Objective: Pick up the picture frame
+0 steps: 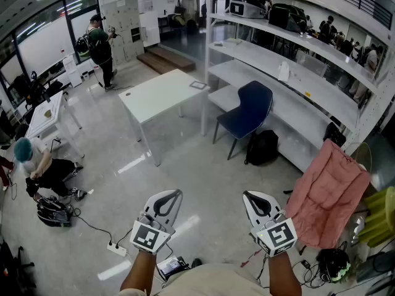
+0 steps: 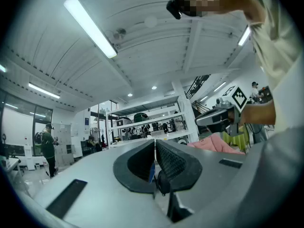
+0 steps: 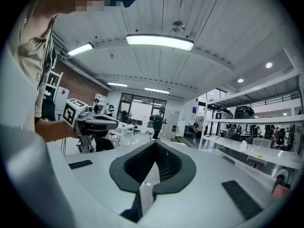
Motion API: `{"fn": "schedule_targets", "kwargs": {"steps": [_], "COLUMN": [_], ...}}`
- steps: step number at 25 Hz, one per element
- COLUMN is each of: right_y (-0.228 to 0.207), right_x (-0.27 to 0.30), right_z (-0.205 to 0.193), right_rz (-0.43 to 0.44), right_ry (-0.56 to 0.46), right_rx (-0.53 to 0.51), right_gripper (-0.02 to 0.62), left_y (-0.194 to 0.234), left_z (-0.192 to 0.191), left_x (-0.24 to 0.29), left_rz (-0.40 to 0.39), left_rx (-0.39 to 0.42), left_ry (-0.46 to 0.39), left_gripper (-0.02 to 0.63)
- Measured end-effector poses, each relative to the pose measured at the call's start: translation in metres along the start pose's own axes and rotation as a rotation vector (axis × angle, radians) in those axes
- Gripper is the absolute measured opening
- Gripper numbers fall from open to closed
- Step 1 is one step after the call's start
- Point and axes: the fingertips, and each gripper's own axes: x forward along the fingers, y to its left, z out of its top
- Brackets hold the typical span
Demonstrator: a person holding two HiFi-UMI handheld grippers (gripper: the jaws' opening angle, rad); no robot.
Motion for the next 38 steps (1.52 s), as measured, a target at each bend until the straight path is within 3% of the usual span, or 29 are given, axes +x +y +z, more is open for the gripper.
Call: {"fn": "schedule_targets", "kwargs": {"steps": [23,38], "right_y": [0.012,-0.043], "right_x": [0.047,0.107], "right_z": [-0.003,-0.020], "right_rz": [-0.018,-0.031], "right_ry": [-0.015,-0.016], "right_rx": [0.038,0.062], "right_gripper": [0.026,0.027], "left_y": [0.040,0.076], "left_z": [-0.021,-0.038], "left_x": [0.000,0.050], "left_rz": [-0.023,-0.038], "left_rx": [-0.011,0.003], "left_ry": [0.009,0.030], "left_gripper": [0.021,0.021]}}
